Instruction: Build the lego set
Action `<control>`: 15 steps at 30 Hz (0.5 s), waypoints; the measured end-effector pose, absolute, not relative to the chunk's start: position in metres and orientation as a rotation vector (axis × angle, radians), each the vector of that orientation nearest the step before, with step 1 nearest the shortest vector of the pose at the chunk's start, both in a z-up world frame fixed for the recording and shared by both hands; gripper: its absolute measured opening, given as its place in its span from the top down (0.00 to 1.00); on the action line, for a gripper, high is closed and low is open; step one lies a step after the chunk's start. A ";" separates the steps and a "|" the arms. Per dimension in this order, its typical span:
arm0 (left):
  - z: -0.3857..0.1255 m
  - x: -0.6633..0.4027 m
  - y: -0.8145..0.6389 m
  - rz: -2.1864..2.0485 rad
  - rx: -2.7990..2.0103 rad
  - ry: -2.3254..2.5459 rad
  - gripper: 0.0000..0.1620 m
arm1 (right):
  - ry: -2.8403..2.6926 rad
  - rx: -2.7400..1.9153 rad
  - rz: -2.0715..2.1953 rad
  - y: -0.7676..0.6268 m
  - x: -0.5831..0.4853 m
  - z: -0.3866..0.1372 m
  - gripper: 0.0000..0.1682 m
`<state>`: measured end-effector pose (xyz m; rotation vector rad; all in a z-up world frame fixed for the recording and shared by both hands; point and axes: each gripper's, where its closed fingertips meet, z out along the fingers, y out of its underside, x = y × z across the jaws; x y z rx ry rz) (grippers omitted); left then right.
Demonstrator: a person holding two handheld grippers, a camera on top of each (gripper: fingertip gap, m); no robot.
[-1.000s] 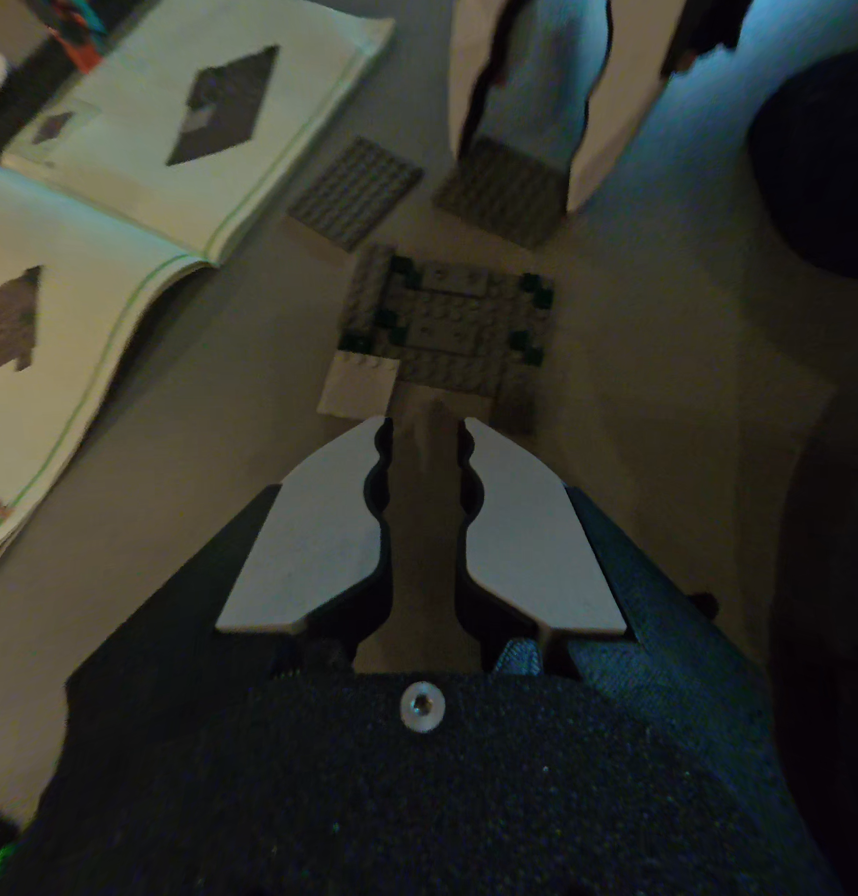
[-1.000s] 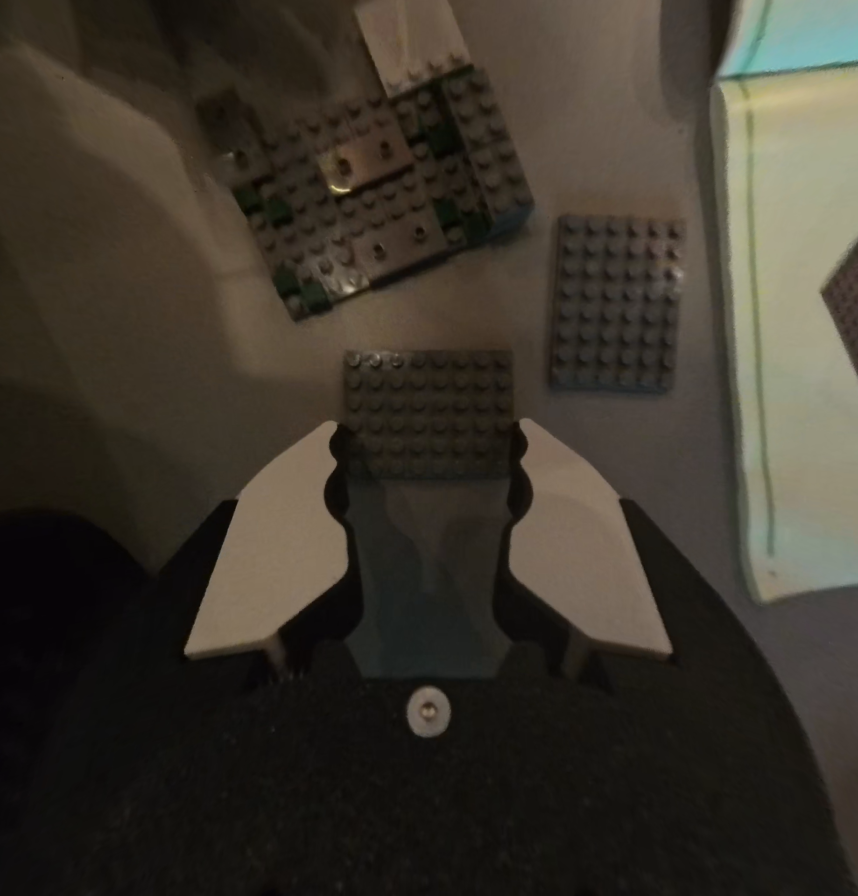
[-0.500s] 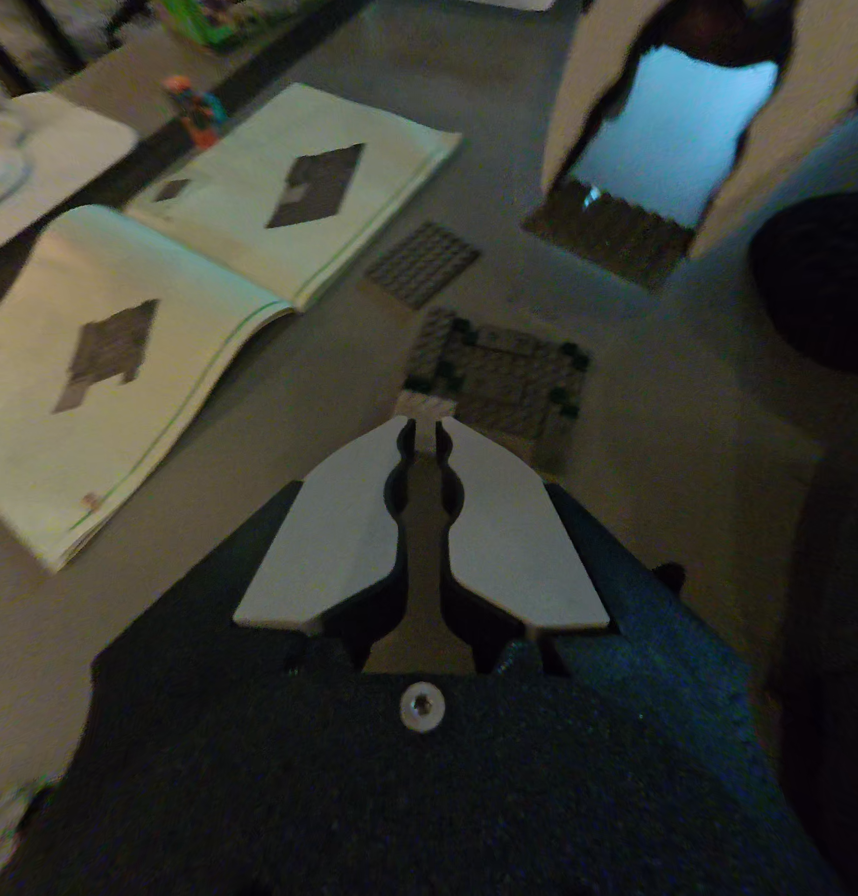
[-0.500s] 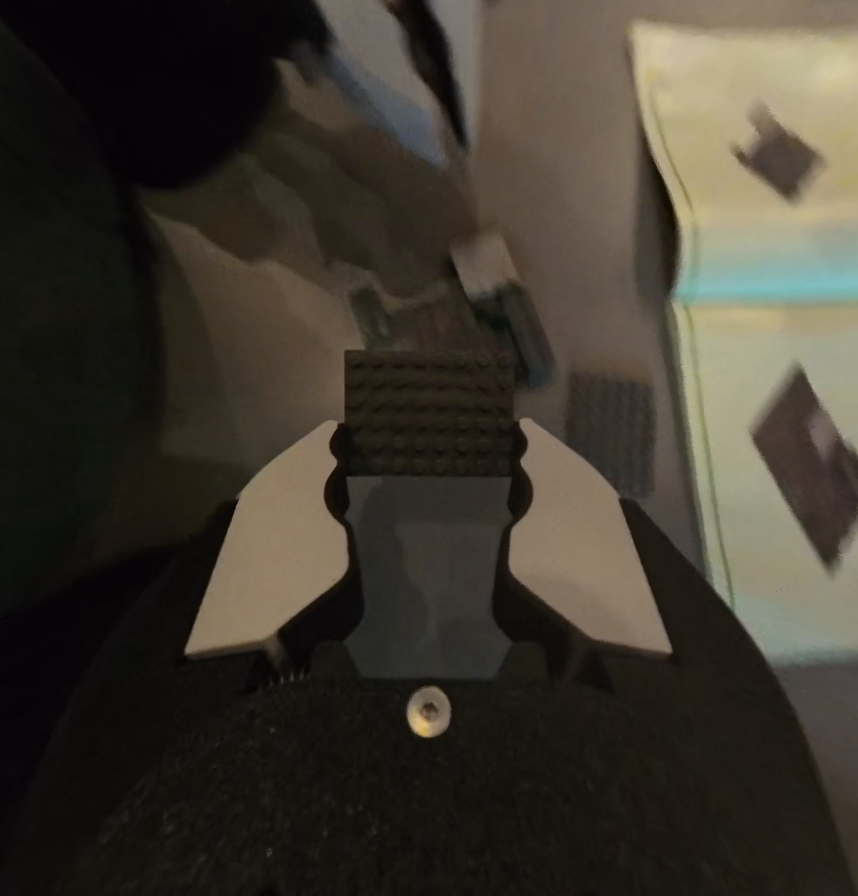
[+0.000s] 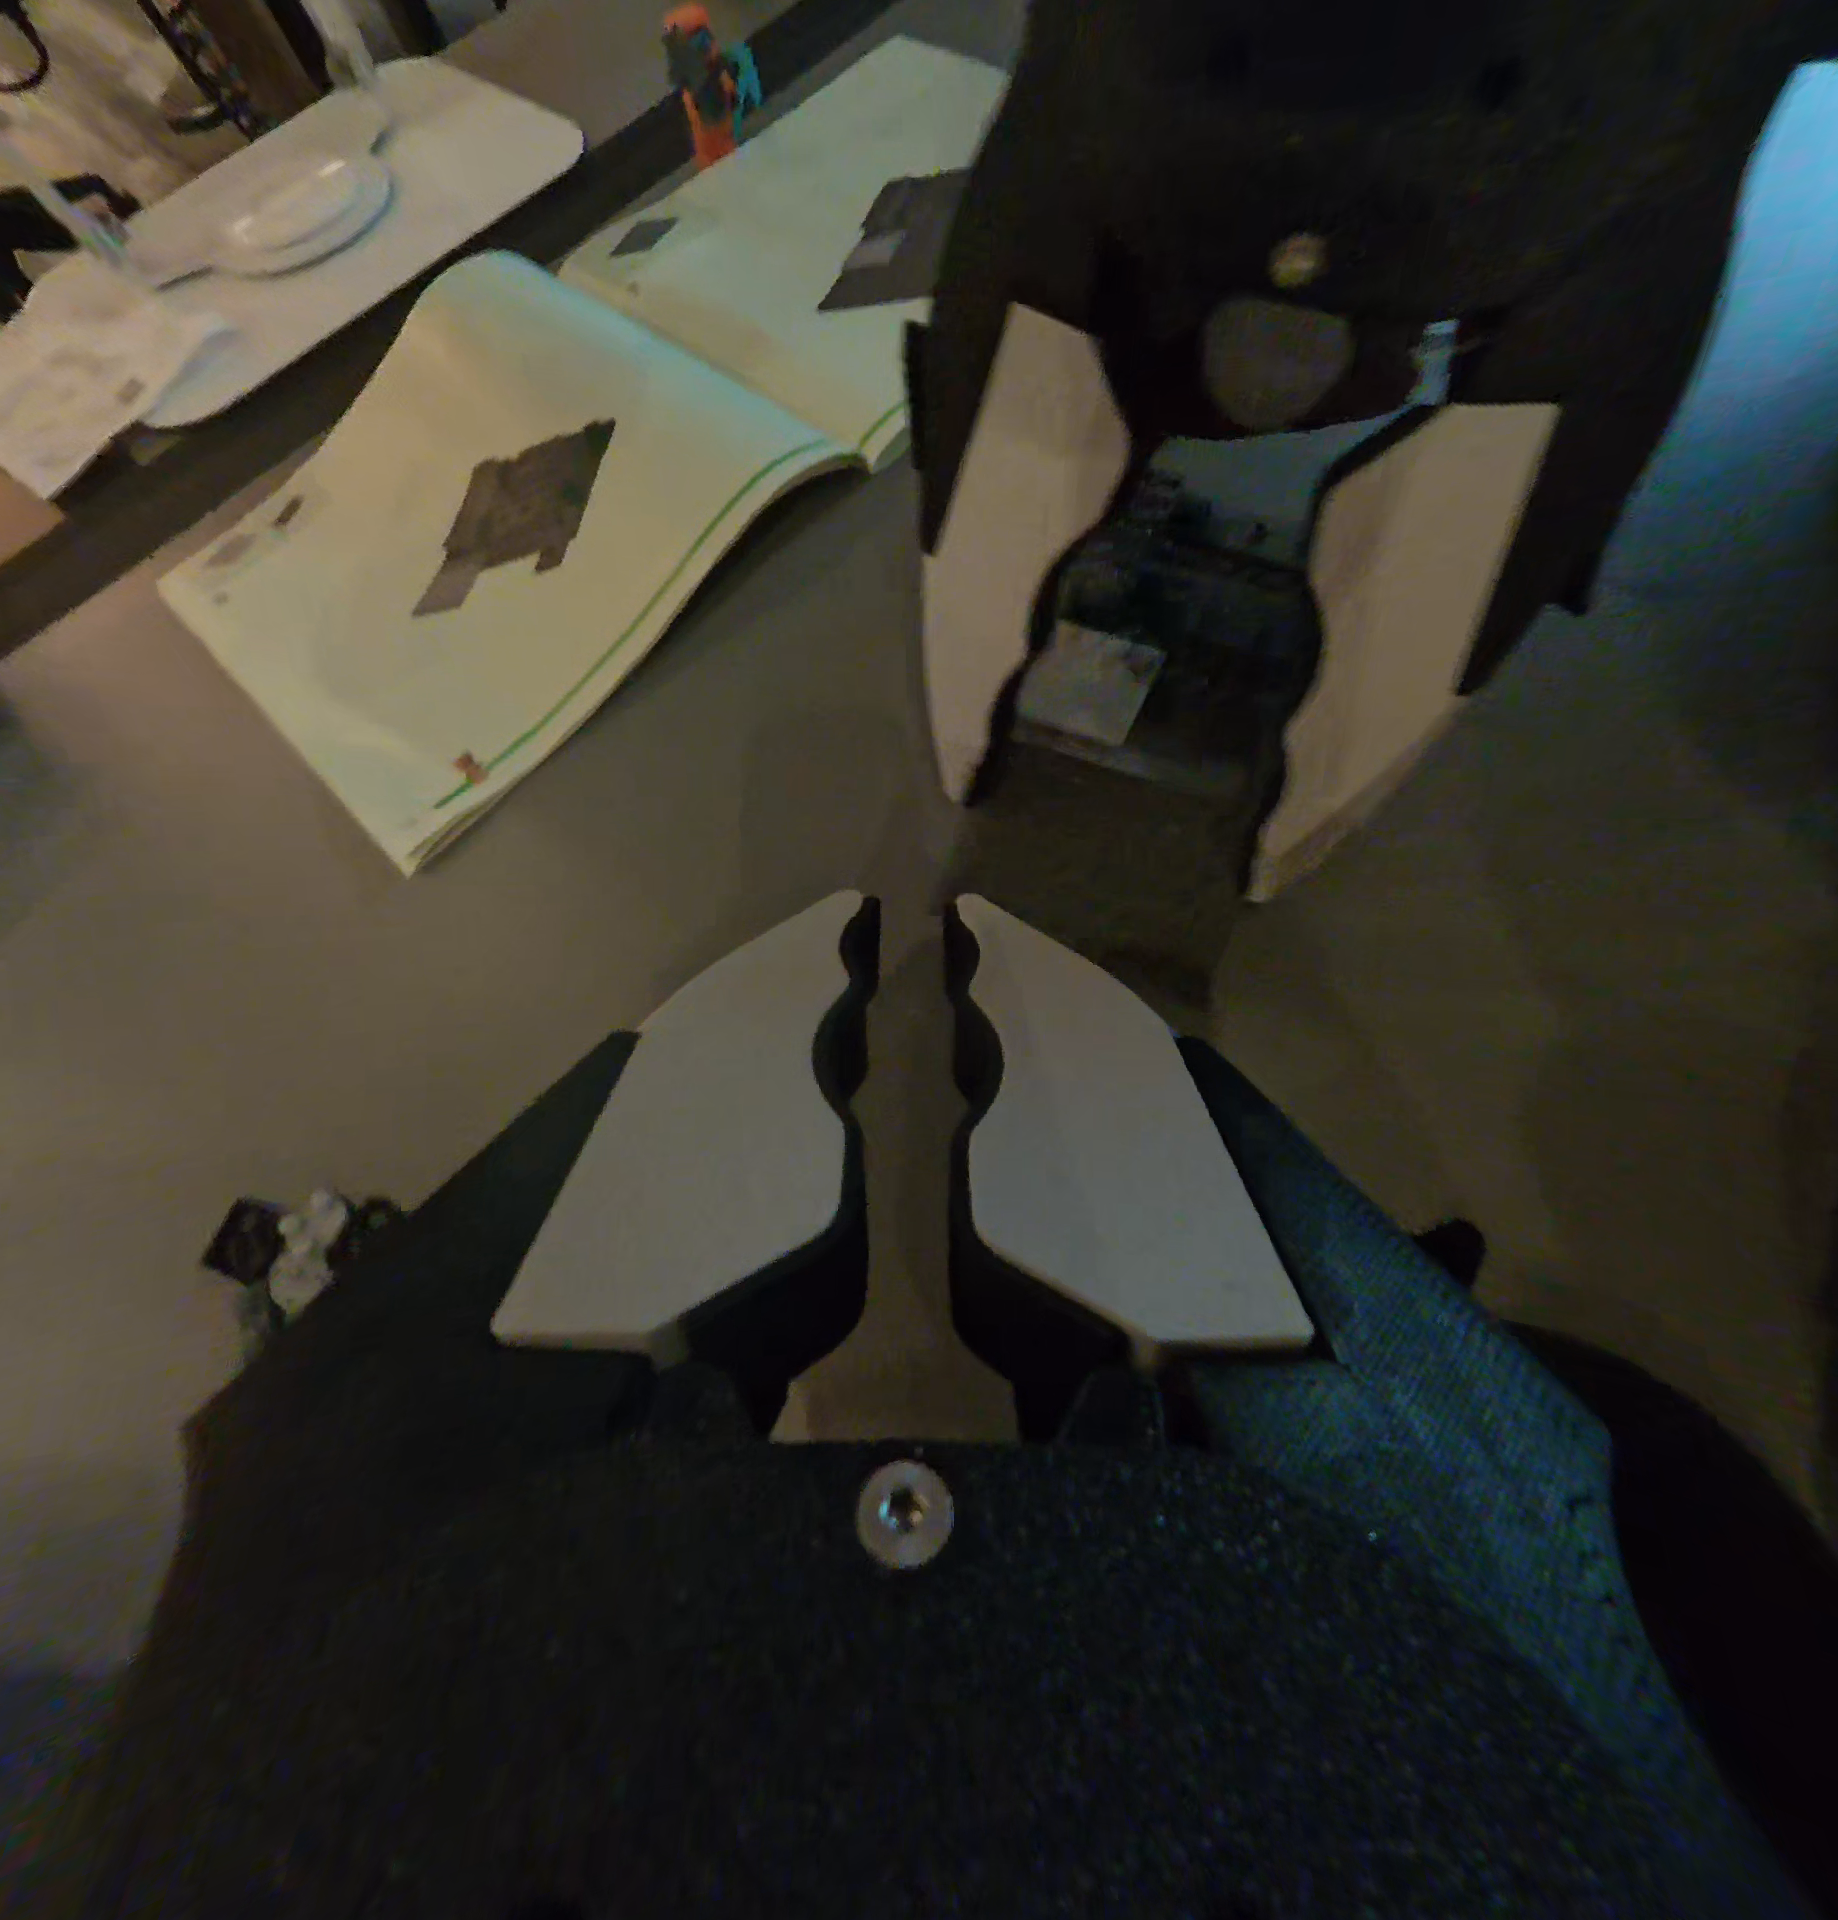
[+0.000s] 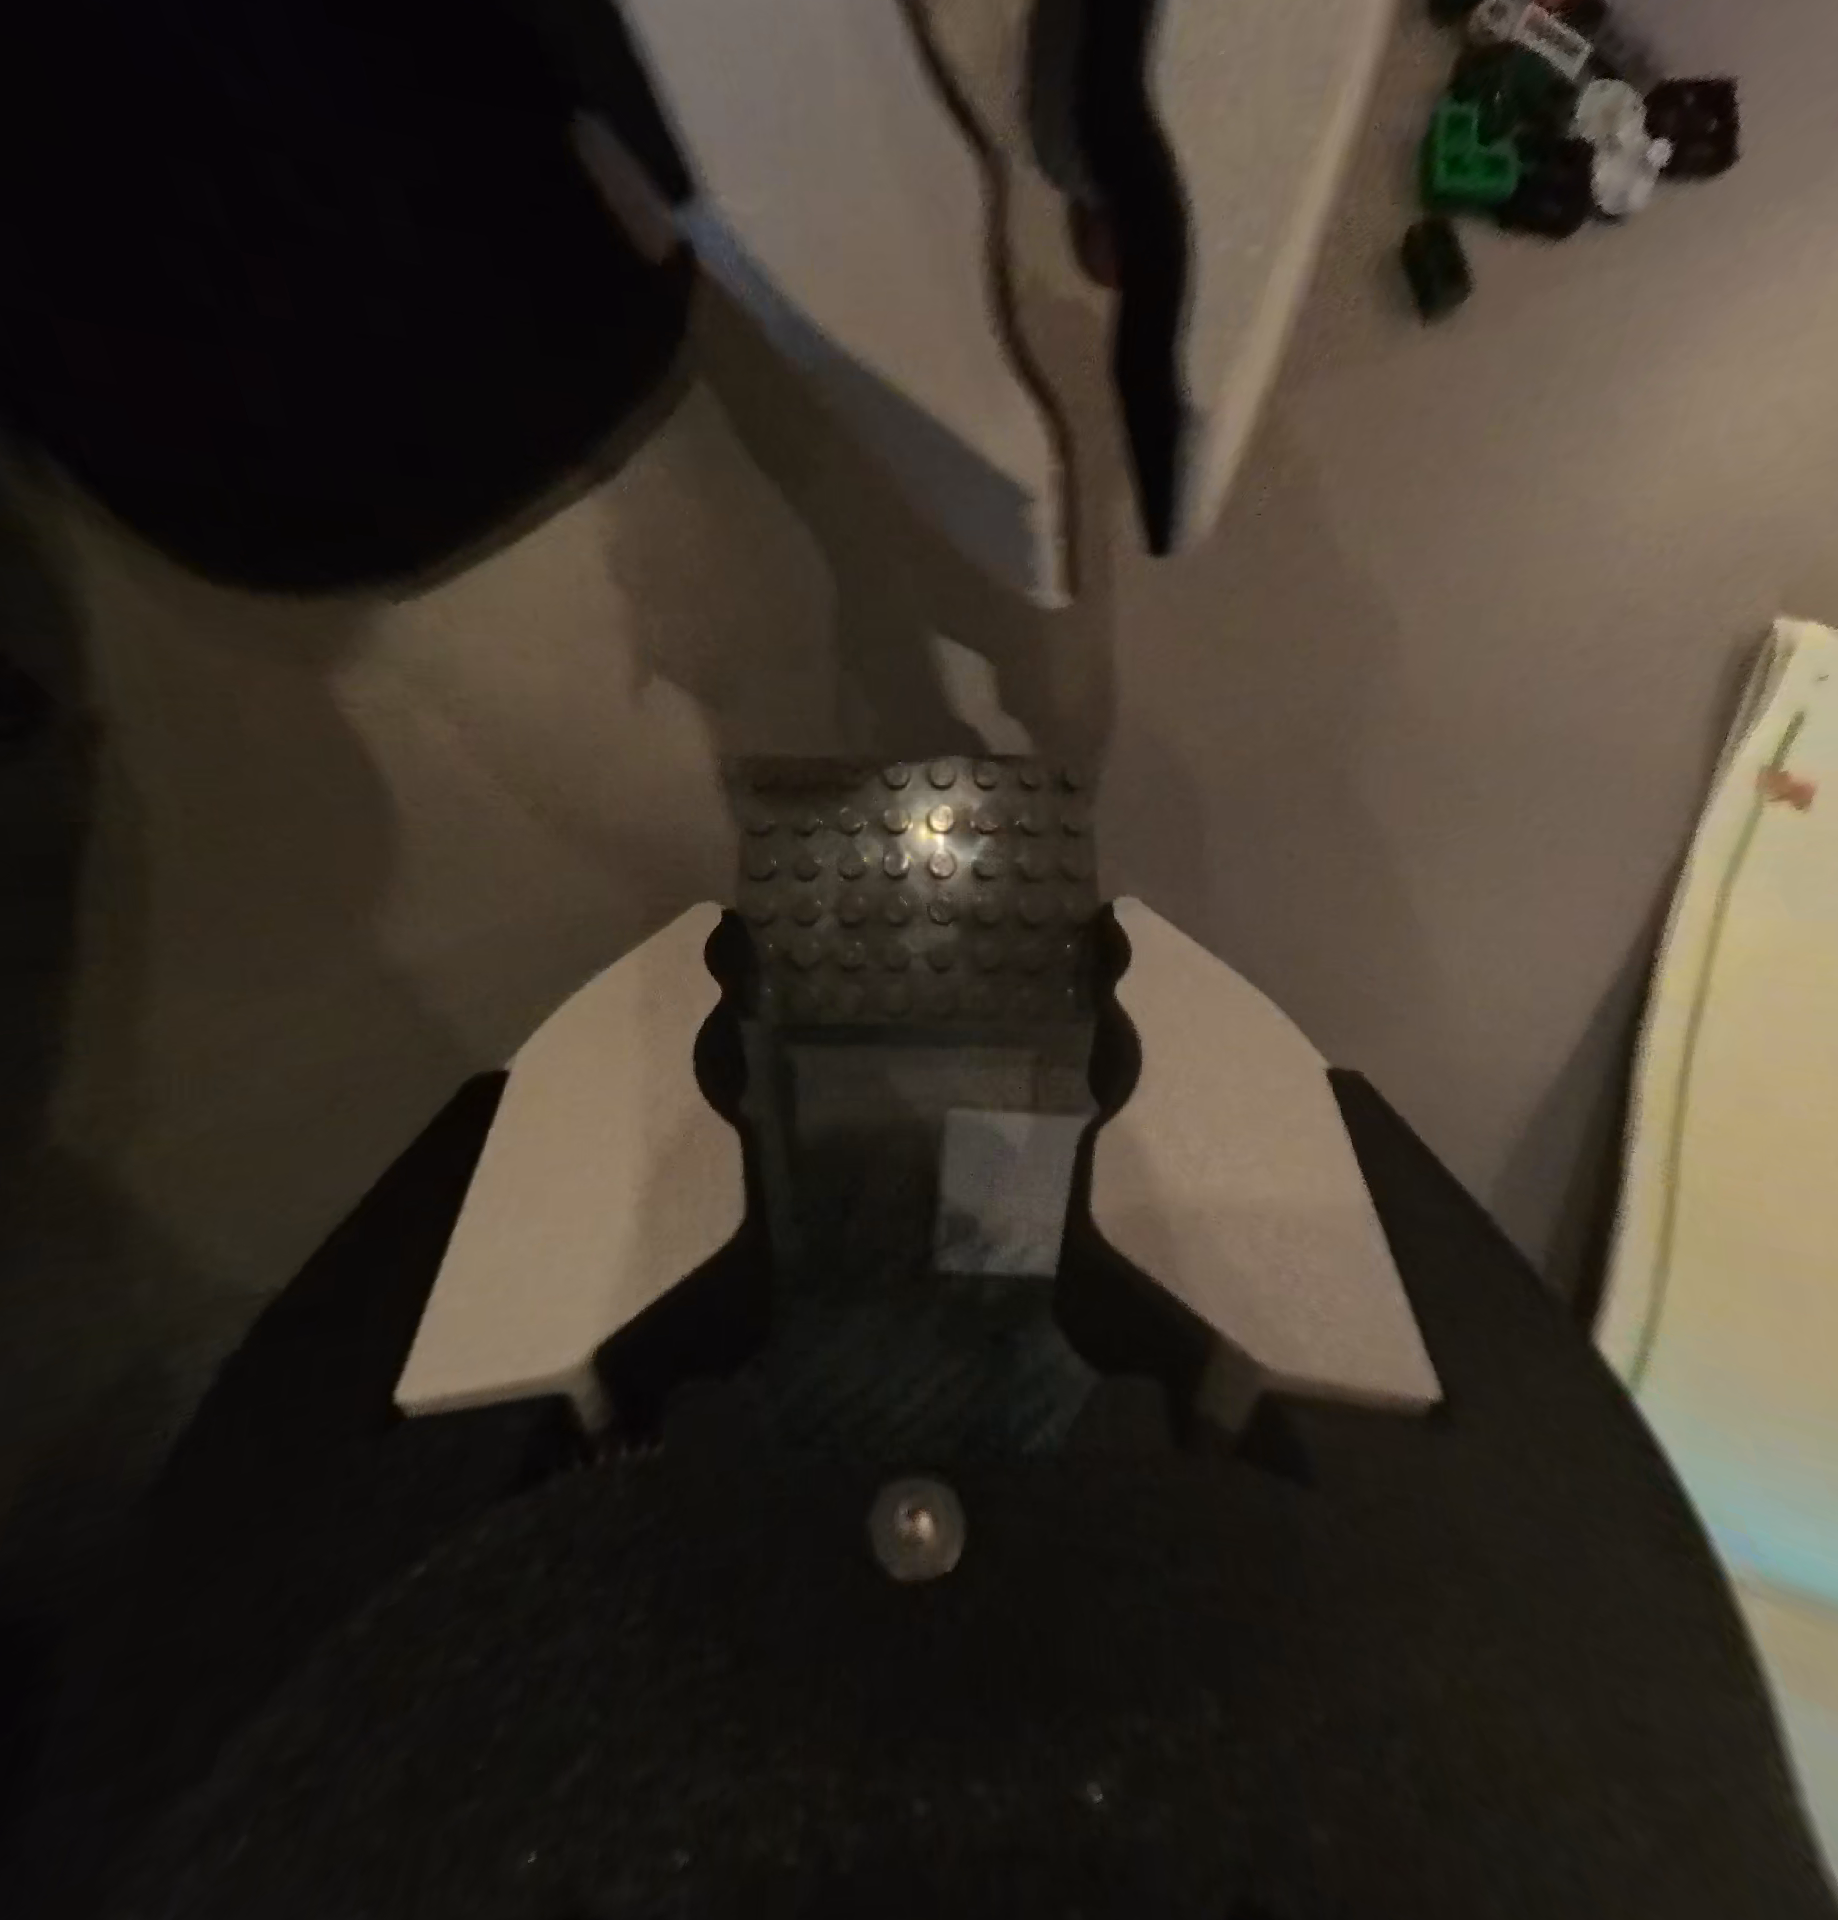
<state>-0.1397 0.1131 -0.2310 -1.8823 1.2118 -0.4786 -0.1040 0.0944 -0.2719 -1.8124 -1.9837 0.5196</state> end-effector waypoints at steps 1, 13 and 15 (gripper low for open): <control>-0.233 -0.142 0.112 -0.484 -1.887 1.211 0.93 | -1.982 -1.815 0.502 0.098 -0.104 -0.275 0.62; -0.265 -0.122 0.099 -0.552 -1.849 1.487 0.65 | -1.727 -1.917 0.505 0.108 -0.010 -0.246 0.60; -0.272 -0.117 0.094 -0.628 -1.872 1.550 0.58 | -1.673 -1.971 0.518 0.111 0.006 -0.254 0.63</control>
